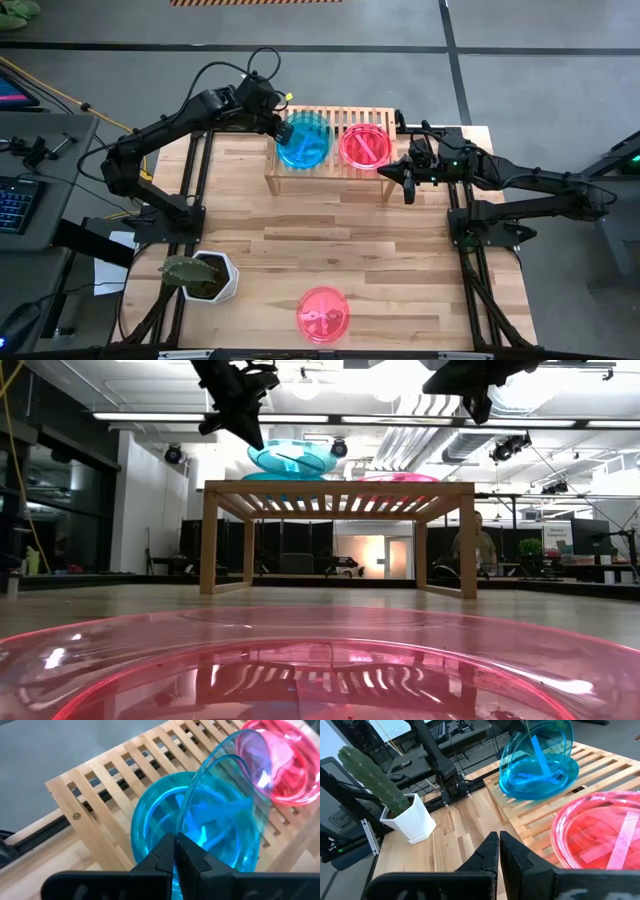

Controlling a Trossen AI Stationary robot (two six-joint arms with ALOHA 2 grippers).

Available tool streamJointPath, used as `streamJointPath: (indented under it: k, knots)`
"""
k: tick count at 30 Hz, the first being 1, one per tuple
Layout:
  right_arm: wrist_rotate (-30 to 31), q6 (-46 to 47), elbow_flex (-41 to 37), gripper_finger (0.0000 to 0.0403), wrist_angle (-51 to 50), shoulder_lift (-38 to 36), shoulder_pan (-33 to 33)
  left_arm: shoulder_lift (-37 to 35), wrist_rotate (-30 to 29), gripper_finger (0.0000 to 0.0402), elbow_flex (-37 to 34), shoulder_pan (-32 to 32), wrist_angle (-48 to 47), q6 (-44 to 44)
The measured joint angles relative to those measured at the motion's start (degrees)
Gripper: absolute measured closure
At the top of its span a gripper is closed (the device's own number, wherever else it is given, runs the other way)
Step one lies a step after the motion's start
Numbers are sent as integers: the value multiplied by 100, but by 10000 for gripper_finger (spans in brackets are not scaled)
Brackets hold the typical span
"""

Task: Place and stack plates onto a shelf
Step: Stack the blue plate on the blue plate, then stack the pink plate on the pink plate

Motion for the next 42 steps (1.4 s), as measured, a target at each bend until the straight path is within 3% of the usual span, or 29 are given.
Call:
streamJointPath:
  k: [8, 18, 28, 30, 33, 42]
  knots:
    - [0, 0, 0, 402, -5, 0, 0, 0, -107, 369, 0, -4, -191, 233]
    - [-25, 24, 0, 402, -8, 0, 0, -13, -177, 283, 0, -4, -152, 358]
    - [-46, 245, 0, 402, 79, 0, 0, -609, 100, 237, 2, -124, 189, 292]
    - [-47, 328, 0, 402, 150, 0, 2, -829, 98, 237, -28, -335, 618, 282]
    - [-48, 368, 0, 402, 234, 0, 4, -1330, 107, 239, -503, -839, 2001, 285]
    - [-153, 368, 0, 402, 321, 0, 7, -2667, 116, 254, -3571, -2385, 6163, 11]
